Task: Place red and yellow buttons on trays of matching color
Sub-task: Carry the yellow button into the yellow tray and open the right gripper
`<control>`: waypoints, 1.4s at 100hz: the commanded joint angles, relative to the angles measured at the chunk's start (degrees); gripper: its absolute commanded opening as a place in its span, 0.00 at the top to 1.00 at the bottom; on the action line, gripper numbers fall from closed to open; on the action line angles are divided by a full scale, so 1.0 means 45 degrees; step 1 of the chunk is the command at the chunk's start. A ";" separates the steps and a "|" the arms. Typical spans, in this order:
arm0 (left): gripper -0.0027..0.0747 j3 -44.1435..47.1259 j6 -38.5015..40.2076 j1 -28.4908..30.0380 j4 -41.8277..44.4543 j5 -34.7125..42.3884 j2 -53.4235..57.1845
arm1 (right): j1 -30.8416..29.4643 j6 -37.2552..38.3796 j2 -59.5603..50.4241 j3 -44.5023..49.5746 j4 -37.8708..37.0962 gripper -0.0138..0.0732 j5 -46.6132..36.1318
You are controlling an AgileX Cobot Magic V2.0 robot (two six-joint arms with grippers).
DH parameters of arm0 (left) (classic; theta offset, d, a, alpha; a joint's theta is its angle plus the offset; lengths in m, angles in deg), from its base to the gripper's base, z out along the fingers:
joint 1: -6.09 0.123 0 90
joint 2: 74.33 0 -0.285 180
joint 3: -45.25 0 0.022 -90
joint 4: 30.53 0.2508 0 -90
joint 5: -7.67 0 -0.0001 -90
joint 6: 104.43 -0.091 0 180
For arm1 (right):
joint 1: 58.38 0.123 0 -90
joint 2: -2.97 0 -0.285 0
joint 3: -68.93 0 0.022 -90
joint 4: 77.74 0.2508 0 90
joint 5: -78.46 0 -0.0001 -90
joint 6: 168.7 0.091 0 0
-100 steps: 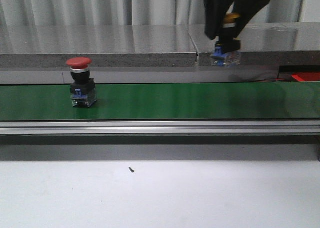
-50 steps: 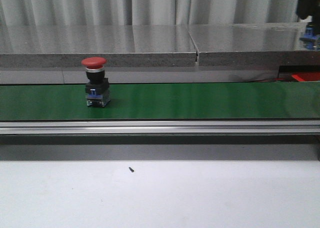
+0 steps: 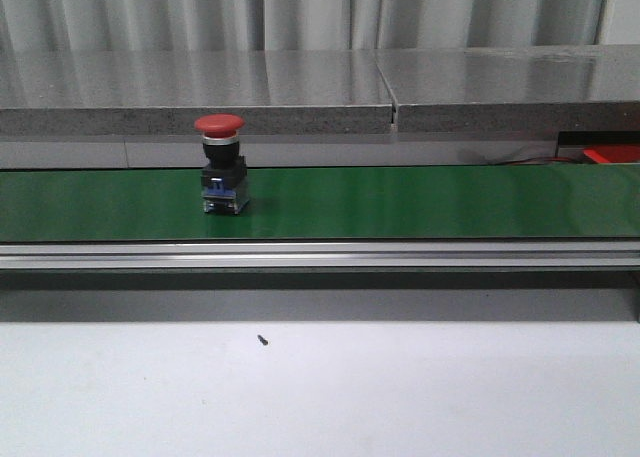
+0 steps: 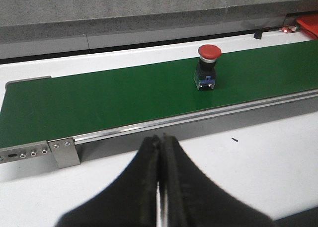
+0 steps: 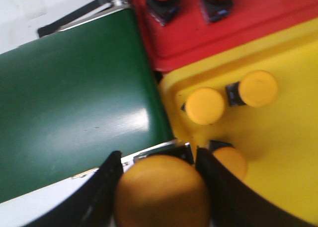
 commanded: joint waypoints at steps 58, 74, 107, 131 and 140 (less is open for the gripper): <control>0.99 -0.0299 -0.0005 -0.0070 -0.0232 0.0955 -0.0174 | -0.4456 0.0190 -0.1129 0.3185 -0.0201 0.67 -0.3707; 0.99 -0.0299 -0.0005 -0.0070 -0.0232 0.0955 -0.0174 | -0.4523 0.0190 -0.0561 0.3366 -0.0142 0.67 -0.4257; 0.99 -0.0299 -0.0005 -0.0070 -0.0232 0.0955 -0.0174 | -0.4523 0.0190 0.1163 0.3931 -0.0132 0.67 -0.5601; 0.99 -0.0299 -0.0005 -0.0070 -0.0232 0.0955 -0.0174 | -0.4523 0.0190 0.2007 0.4110 -0.0129 0.67 -0.6449; 0.99 -0.0299 -0.0005 -0.0070 -0.0232 0.0955 -0.0174 | -0.4523 0.0190 0.2231 0.4110 -0.0129 0.67 -0.6739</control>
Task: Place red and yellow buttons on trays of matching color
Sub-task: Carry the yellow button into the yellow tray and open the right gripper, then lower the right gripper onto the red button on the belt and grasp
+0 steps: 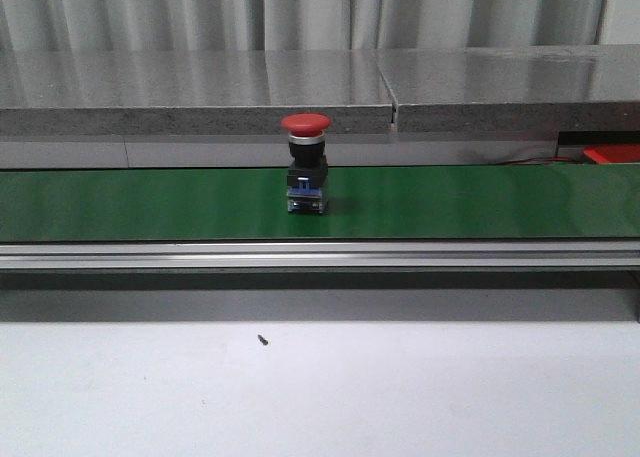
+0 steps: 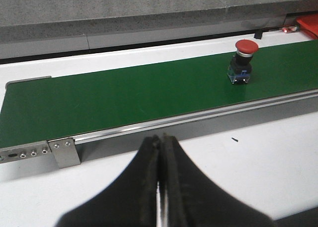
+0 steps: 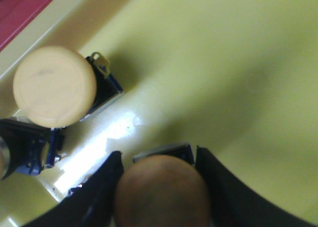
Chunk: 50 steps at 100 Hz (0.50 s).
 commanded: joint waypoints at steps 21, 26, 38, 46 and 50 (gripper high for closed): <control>0.99 -0.0299 -0.0005 -0.0070 -0.0232 0.0955 -0.0174 | -0.0084 0.0007 0.0001 0.0260 0.0125 0.67 -0.1639; 0.99 -0.0299 -0.0005 -0.0070 -0.0232 0.0955 -0.0174 | -0.0084 0.0007 0.0001 0.0361 0.0236 0.66 -0.1746; 0.99 -0.0299 -0.0005 -0.0070 -0.0232 0.0955 -0.0174 | -0.0070 0.0007 0.0001 0.0364 0.0295 0.53 -0.1782; 0.99 -0.0299 -0.0005 -0.0070 -0.0232 0.0955 -0.0174 | -0.0031 0.0007 -0.0013 0.0364 0.0295 0.37 -0.1768; 0.99 -0.0299 -0.0005 -0.0070 -0.0232 0.0955 -0.0174 | -0.0005 0.0007 -0.0013 0.0364 0.0295 0.31 -0.1768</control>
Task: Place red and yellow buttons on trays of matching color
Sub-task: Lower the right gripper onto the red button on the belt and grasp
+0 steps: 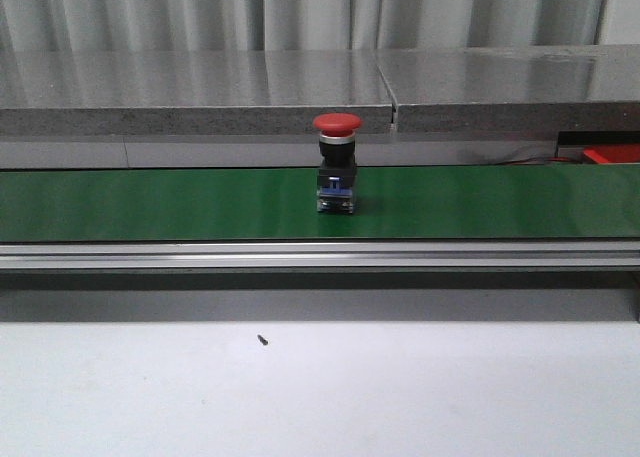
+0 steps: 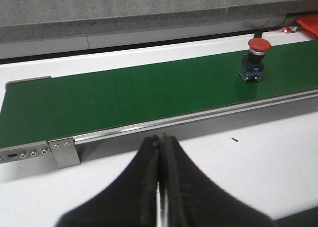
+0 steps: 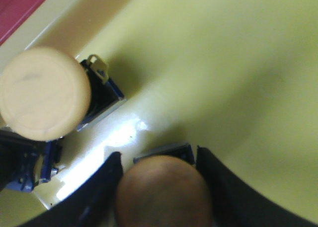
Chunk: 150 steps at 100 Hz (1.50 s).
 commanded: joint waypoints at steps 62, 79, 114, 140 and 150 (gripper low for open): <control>0.99 -0.0299 -0.0005 -0.0070 -0.0232 0.0955 -0.0174 | 0.0466 0.0007 -0.4764 -0.0260 -0.0024 0.26 0.0766; 0.99 -0.0299 -0.0005 -0.0070 -0.0232 0.0955 -0.0174 | 0.2074 -0.0008 -0.5777 -0.0373 0.0235 0.26 0.1520; 0.99 -0.0299 -0.0005 -0.0070 -0.0232 0.0955 -0.0174 | 0.6341 -0.0838 -0.5798 -0.2399 0.0272 0.26 0.3871; 0.99 -0.0299 -0.0005 -0.0070 -0.0232 0.0955 -0.0174 | 0.8383 -0.0971 -0.5142 -0.3717 0.0329 0.26 0.4915; 0.99 -0.0299 -0.0005 -0.0070 -0.0232 0.0955 -0.0174 | 0.9042 -0.1134 -0.4643 -0.4192 0.0329 0.26 0.5173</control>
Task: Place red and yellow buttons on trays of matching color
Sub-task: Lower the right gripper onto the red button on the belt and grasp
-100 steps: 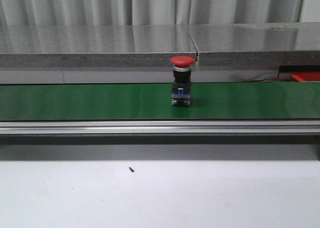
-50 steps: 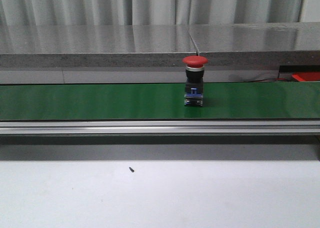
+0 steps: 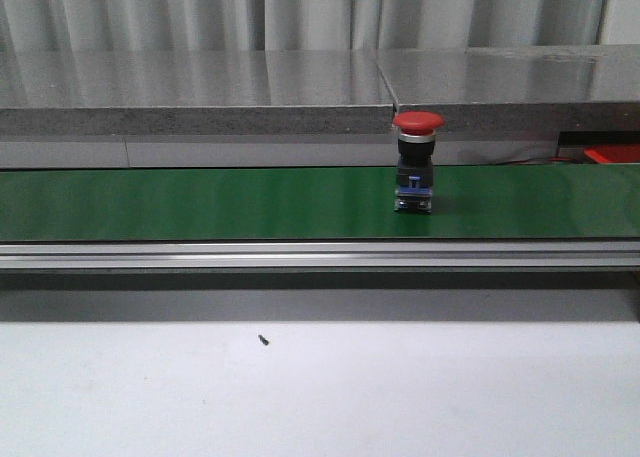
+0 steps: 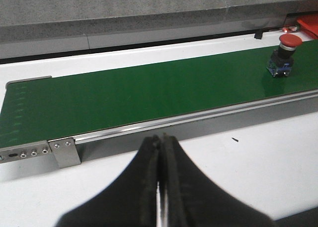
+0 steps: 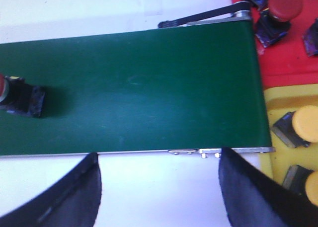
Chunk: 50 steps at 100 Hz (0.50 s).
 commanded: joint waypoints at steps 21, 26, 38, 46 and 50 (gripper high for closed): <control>0.99 -0.0299 -0.0005 -0.0070 -0.0232 0.0955 -0.0174 | 0.1742 -0.0281 0.1358 -0.1823 0.0054 0.26 0.0255; 0.99 -0.0299 -0.0005 -0.0070 -0.0232 0.0955 -0.0174 | 0.1953 -0.0281 0.1661 -0.2071 0.0147 0.26 0.0445; 0.99 -0.0299 -0.0005 -0.0070 -0.0232 0.0955 -0.0174 | 0.2497 -0.0258 0.2443 -0.2721 0.0387 0.26 0.1050; 0.99 -0.0299 -0.0005 -0.0070 -0.0232 0.0955 -0.0174 | 0.2888 -0.0114 0.2952 -0.3156 0.0599 0.26 0.1335; 0.99 -0.0299 -0.0005 -0.0070 -0.0232 0.0955 -0.0174 | 0.3034 -0.0018 0.3224 -0.3401 0.0653 0.26 0.1492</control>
